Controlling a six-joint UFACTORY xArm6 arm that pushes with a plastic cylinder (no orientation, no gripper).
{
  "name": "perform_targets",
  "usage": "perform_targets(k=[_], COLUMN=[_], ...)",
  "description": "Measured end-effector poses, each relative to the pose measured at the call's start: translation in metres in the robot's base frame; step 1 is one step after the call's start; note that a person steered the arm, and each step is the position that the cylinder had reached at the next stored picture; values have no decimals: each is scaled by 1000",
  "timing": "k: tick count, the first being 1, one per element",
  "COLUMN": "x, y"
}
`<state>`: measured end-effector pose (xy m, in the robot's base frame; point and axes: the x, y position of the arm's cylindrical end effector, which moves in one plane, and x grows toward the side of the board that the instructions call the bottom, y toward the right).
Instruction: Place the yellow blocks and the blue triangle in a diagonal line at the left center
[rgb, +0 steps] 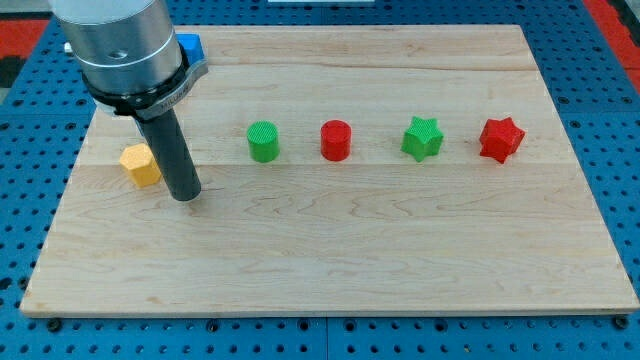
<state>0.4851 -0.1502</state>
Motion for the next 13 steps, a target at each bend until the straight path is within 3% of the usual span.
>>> perform_targets(k=[5,8,9,10,11,13], x=[-2,-11,-42,-26,-71,-122], y=[-5,-67,-35,-17,-6,-7])
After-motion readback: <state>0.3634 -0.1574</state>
